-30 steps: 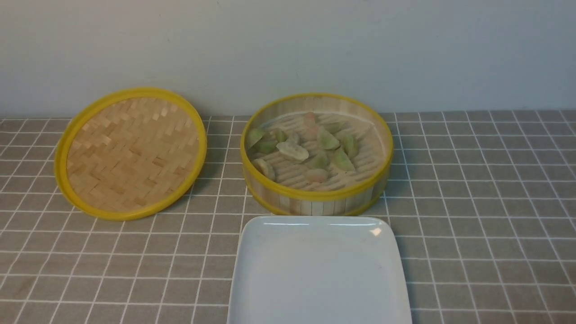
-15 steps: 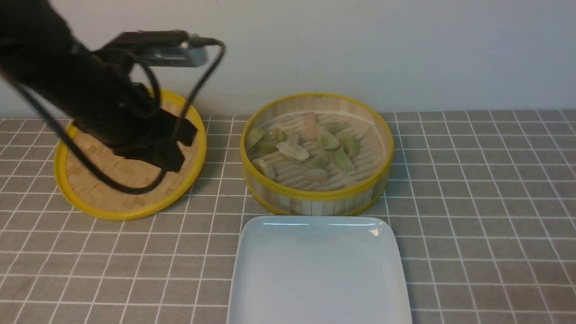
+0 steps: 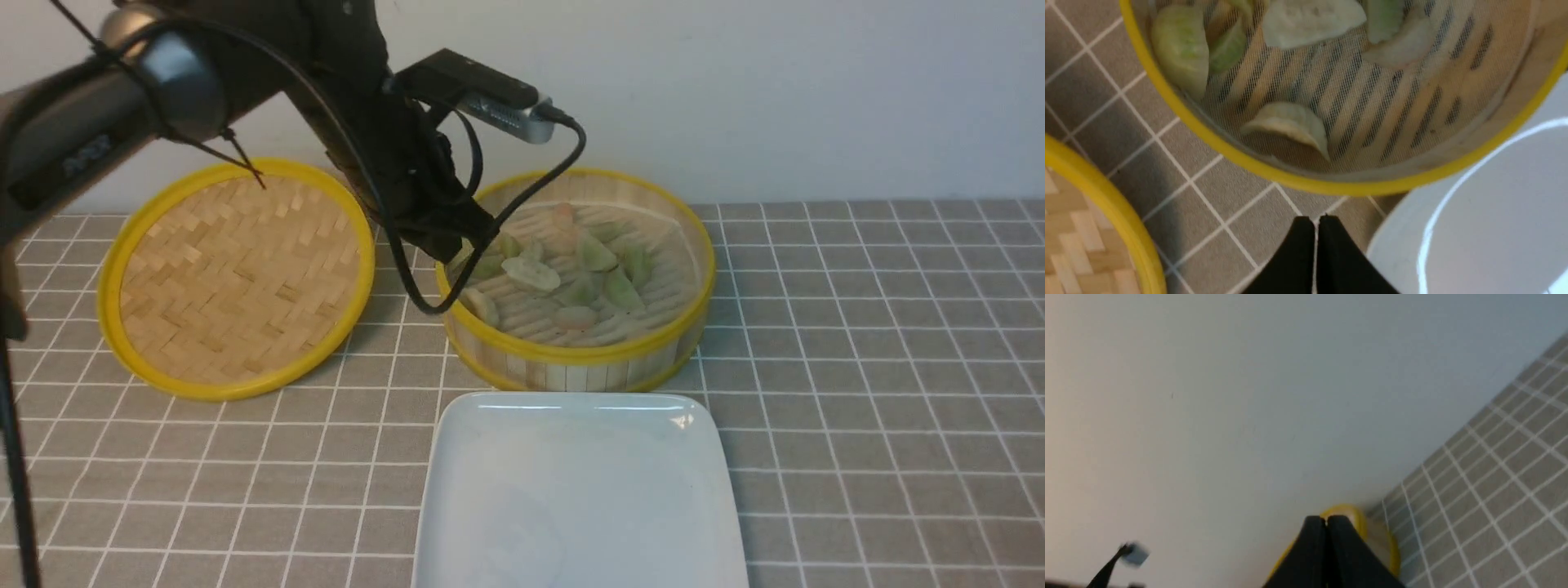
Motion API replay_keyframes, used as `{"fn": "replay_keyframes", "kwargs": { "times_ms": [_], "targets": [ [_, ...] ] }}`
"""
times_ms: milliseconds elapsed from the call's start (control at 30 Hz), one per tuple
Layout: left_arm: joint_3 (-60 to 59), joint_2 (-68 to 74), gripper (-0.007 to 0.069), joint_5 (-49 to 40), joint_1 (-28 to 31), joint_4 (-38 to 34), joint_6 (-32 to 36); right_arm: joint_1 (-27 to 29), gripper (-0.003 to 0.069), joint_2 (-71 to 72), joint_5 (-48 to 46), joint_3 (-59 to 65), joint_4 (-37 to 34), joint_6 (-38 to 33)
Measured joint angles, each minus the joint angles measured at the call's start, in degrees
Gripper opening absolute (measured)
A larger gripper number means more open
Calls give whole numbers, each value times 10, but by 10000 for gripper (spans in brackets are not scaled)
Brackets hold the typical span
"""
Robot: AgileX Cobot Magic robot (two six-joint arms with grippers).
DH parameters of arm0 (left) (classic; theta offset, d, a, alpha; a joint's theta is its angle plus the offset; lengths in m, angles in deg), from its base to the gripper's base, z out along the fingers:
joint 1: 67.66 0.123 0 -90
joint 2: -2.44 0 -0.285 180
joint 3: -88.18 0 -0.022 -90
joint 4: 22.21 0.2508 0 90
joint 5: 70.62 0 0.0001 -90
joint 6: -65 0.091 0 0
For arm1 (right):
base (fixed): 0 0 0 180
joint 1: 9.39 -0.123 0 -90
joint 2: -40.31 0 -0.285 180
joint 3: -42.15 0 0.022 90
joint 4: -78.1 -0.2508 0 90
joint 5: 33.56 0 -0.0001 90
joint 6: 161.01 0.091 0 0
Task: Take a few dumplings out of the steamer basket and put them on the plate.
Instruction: Use the left arm to grab a dumpling from the steamer
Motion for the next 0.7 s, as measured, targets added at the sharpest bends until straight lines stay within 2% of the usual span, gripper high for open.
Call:
{"fn": "replay_keyframes", "kwargs": {
  "times_ms": [67, 133, 200, 333, 400, 567, 700],
  "targets": [
    [4, 11, -2, 16, 0, 0, 3, 0, -15, -4, -28, -15, 4, -2],
    [7, 30, 26, 56, -5, 5, 9, 0, -13, -53, -128, -82, 37, -16],
    [9, 41, 67, 77, -9, 5, 13, 0, -11, -94, -182, -125, 65, -26],
    [11, 64, 200, 106, -19, 5, 17, 0, -11, -196, -299, -223, 130, -55],
    [11, 77, 293, 108, -21, 5, 17, 0, -11, -237, -342, -264, 151, -76],
    [11, 104, 487, 108, -22, 6, 17, 0, -11, -286, -389, -307, 163, -111],
    [11, 115, 528, 109, -23, 15, 16, 0, -11, -288, -395, -307, 167, -114]
  ]
}}
